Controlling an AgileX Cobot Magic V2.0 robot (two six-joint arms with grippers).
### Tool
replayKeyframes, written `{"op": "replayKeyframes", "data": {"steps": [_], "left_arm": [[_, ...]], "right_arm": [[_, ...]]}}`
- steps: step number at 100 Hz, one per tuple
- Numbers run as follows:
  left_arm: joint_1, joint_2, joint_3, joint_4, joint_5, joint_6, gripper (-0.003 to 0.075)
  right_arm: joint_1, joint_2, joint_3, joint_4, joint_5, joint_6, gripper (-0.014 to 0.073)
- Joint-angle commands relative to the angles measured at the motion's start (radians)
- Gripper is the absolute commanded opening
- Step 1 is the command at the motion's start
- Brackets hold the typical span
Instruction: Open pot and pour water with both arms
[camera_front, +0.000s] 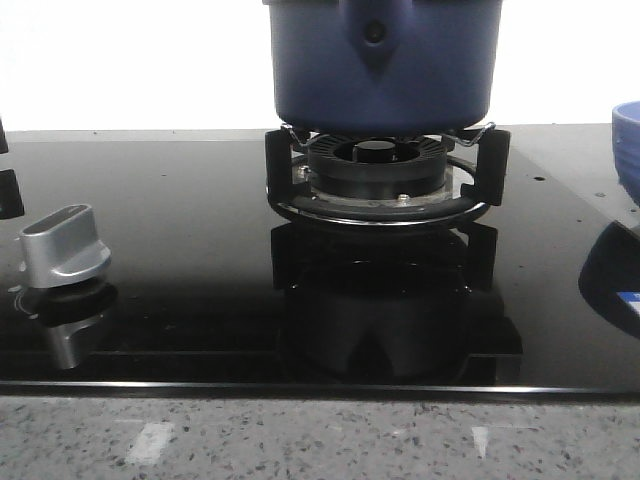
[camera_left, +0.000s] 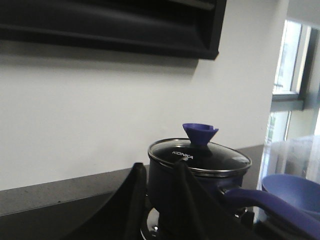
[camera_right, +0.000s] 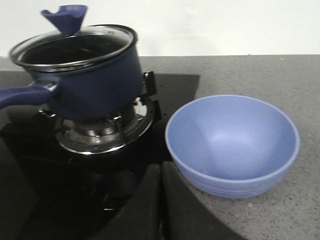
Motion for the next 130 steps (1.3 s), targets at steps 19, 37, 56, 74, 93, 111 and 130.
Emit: {"op": "replayKeyframes", "data": {"steps": [19,37,56,74,93,111,130], "left_arm": [[0.000,-0.159,0.023,-0.028,-0.080,-0.053,-0.0019],[0.000,-0.159,0.023,-0.020,-0.080,-0.053,-0.0020],[0.000,-0.159,0.023,-0.020,-0.080,-0.053,-0.0020],[0.000,-0.159,0.023,-0.020,-0.077,-0.053,-0.0020],[0.000,-0.159,0.023,-0.022,-0.077,-0.053,-0.0020],[0.000,-0.159,0.023,-0.022,-0.077,-0.053,-0.0020],[0.000,-0.159,0.023,-0.022,-0.077,-0.053,-0.0020]], "right_arm": [[0.048,0.012,-0.021,0.009,-0.169,-0.011,-0.0070],[0.048,0.012,-0.002,-0.012,-0.189,-0.011,-0.0069],[0.048,0.012,0.021,-0.012,-0.136,-0.011,-0.0069],[0.048,0.012,0.023,-0.012,-0.066,-0.011,-0.0069],[0.048,0.012,0.023,-0.012,-0.066,-0.011,-0.0069],[0.048,0.012,0.023,-0.012,-0.066,-0.011,-0.0069],[0.048,0.012,0.023,-0.012,-0.066,-0.011,-0.0069]]}}
